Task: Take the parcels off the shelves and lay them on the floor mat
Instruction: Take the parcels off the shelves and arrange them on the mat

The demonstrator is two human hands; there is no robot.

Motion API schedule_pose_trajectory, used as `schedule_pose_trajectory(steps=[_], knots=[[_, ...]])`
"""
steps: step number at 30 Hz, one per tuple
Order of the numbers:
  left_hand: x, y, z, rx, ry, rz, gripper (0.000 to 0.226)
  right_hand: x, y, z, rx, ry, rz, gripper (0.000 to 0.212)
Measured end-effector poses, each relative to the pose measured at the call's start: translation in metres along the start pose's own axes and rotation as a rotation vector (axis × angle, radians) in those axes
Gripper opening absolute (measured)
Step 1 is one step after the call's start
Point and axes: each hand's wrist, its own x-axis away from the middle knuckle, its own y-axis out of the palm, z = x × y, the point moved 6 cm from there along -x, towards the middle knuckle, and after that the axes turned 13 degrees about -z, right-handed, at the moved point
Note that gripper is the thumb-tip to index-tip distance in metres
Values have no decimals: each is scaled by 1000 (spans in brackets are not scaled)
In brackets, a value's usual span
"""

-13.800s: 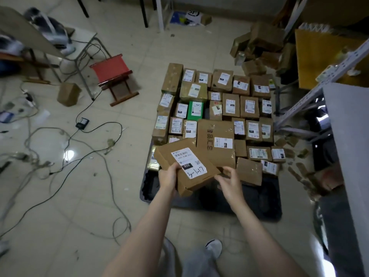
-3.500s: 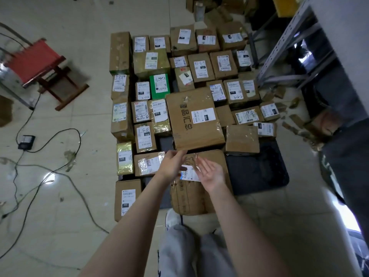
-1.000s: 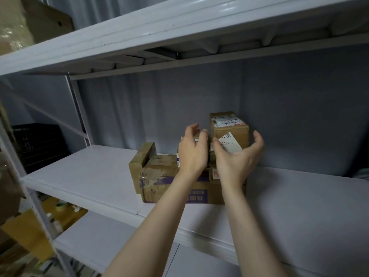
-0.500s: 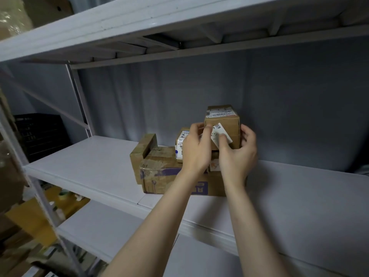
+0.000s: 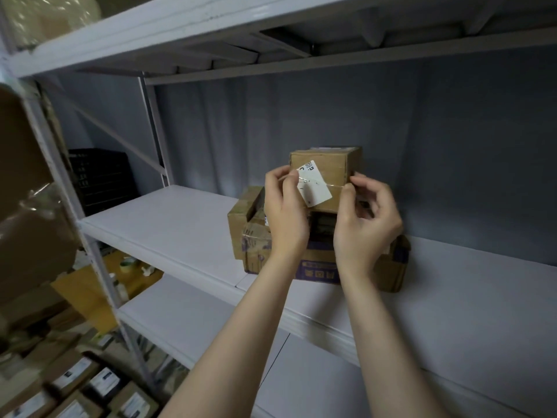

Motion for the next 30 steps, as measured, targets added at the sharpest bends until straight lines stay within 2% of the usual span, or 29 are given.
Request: schedule_pose_trajectory(steps=[3,7,12,15,16,19,20,23,24,28,30], knots=[[1,-18,3,60,8,65,28,10,11,-4,-6,-38,-34,8],[3,-42,1,103,-47,149,14,25,28,-8,-19,-80,-101,2],[10,-86,1,173,-165,346,29,49,56,-13,-97,-150,-228,3],[20,-118,4,217,-210,417,31,66,77,-16,-179,-141,-297,6],[24,-129,4,238,-222,441,34,72,84,-17,-215,-123,-320,7],[36,-165,8,308,-235,500,62,95,109,-20,-308,-63,-393,7],[41,-178,7,352,-219,518,62,103,117,-22,-336,-46,-421,7],[60,-216,2,449,-153,560,23,132,139,-26,-389,26,-521,8],[69,-228,-2,477,-138,584,18,143,146,-25,-396,62,-565,7],[114,-280,-27,553,-146,728,25,191,171,-14,-375,212,-759,5],[141,-303,-41,547,-170,801,25,219,182,-1,-354,332,-865,11]])
